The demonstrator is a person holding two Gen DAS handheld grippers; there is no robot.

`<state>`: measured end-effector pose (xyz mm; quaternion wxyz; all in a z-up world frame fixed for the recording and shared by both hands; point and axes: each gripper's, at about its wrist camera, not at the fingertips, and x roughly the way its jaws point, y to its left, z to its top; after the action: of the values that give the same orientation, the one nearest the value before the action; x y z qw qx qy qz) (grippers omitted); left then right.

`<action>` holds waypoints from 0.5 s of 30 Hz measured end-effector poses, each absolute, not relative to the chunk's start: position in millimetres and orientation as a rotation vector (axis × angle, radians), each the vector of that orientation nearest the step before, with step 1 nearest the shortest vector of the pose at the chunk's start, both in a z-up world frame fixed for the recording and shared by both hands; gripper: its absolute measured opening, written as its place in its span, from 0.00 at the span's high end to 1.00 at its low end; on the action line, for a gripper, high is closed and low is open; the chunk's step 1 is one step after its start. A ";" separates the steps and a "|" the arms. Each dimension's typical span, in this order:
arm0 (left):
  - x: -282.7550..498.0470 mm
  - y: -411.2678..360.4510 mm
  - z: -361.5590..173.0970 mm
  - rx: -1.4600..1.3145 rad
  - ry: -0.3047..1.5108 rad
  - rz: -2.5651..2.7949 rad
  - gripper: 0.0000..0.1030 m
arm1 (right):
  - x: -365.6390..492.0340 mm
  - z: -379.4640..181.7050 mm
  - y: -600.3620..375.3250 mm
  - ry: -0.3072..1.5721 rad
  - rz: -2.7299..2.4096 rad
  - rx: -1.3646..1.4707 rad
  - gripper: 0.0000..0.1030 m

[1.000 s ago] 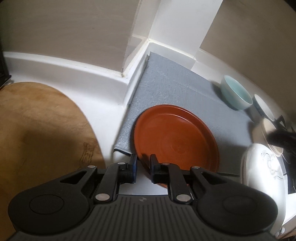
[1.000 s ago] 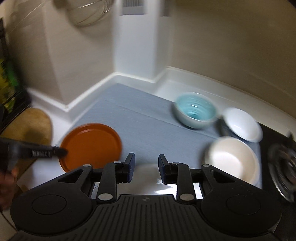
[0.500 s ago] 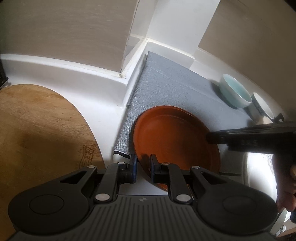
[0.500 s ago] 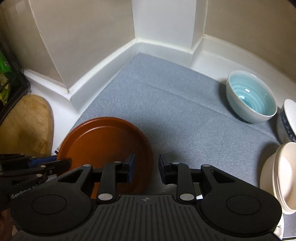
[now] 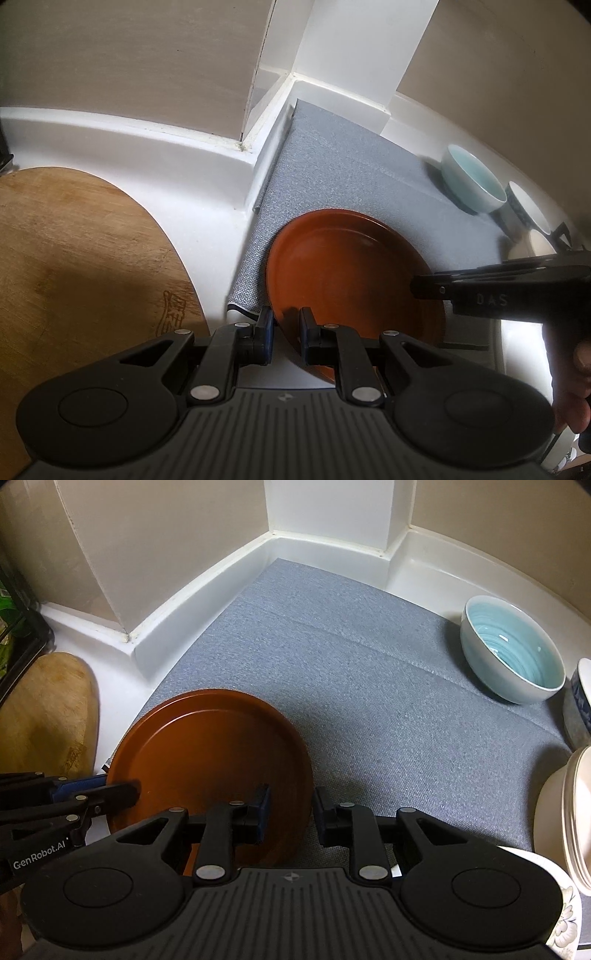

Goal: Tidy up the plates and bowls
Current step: 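Grasp the rim of the terracotta plate with the left gripper, then carry the terracotta plate and lower it onto the stacked white plates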

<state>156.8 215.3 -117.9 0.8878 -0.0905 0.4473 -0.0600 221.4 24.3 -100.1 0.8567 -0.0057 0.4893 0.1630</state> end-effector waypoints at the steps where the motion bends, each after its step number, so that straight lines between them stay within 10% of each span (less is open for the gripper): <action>1: 156.4 215.0 -117.7 -0.187 0.929 -0.124 0.85 | 220.5 -100.5 24.1 1.026 0.341 -0.013 0.78; 15: 142.3 213.8 -110.7 -0.205 0.916 -0.074 0.86 | 210.9 -99.0 21.0 0.996 0.366 -0.034 0.86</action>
<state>142.3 213.8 -110.7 0.8912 -0.0986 0.4413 -0.0358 210.9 21.0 -99.0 0.8623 -0.0161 0.4751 0.1747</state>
